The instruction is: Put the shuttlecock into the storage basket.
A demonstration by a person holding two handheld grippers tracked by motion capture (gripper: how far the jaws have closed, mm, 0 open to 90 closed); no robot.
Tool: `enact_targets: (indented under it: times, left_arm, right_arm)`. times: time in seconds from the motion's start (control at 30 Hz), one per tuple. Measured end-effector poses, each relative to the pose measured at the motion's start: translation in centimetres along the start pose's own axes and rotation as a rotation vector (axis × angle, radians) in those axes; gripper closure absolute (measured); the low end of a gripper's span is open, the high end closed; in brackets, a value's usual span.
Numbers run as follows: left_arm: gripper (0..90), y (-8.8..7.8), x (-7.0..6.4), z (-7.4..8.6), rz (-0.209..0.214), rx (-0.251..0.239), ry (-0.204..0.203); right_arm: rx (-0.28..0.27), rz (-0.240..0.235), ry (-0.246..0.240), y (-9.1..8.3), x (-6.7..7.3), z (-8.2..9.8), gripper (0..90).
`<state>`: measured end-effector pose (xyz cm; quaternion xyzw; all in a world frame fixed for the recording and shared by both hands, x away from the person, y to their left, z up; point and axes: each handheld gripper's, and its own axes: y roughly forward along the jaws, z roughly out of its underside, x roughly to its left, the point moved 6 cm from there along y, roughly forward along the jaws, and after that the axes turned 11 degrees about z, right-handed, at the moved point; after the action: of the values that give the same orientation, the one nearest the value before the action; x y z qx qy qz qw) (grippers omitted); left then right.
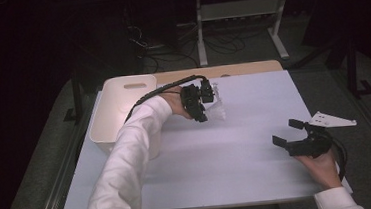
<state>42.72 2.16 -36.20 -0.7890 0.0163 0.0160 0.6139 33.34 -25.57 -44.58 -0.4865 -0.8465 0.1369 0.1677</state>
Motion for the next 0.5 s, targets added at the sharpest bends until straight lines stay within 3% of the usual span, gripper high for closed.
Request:
enact_targets:
  times: [0.4,0.5]
  left_arm:
    - [64.0,-2.1,0.3,1.4,-0.035,0.011,-0.038]
    - [63.9,-3.0,0.0,1.8,-0.029,-0.006,-0.040]
  right_arm:
    - [0.005,-0.003,0.000,0.1,0.0,0.1,0.0]
    - [0.006,-0.003,0.001,0.1,0.0,0.1,0.0]
